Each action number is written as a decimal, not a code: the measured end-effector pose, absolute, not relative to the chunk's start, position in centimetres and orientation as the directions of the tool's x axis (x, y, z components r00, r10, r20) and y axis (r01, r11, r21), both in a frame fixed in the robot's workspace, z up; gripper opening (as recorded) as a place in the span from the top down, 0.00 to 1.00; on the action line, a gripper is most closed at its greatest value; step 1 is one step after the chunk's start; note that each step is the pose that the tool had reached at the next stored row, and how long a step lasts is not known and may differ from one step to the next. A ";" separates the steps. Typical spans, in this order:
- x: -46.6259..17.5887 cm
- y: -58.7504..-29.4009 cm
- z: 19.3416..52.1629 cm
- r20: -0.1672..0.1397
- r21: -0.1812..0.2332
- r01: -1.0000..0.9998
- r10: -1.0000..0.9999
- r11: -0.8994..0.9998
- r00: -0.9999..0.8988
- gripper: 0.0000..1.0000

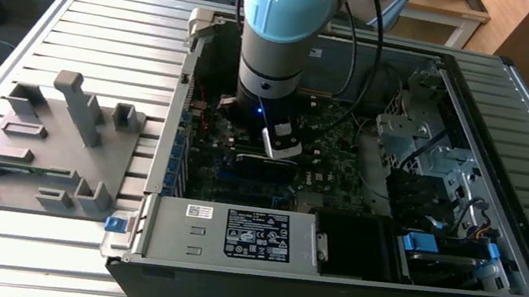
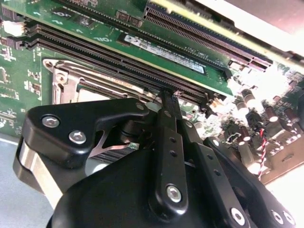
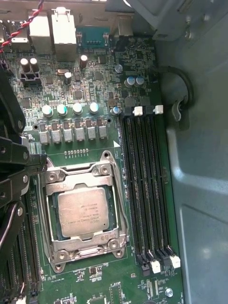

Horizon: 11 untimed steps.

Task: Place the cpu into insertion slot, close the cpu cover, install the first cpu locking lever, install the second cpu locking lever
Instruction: 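Install the second cpu locking lever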

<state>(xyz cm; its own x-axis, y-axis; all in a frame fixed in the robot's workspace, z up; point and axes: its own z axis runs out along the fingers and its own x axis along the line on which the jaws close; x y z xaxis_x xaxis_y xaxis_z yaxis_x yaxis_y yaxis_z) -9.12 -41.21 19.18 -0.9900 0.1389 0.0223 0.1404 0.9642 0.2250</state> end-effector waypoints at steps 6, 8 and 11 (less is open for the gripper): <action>-9.5 -41.2 19.1 0.023 0.226 0.141 0.139 0.964 -0.990 0.90; -9.5 -41.2 19.1 0.023 0.228 0.141 0.139 0.963 -0.990 0.90; -9.6 -41.2 19.1 0.024 0.237 0.141 0.139 0.961 -0.990 0.90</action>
<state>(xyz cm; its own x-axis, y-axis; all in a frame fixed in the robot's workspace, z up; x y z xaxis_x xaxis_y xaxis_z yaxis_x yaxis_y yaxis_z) -9.57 -41.21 19.09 -0.9900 0.1389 0.0240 0.1406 0.9613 0.2370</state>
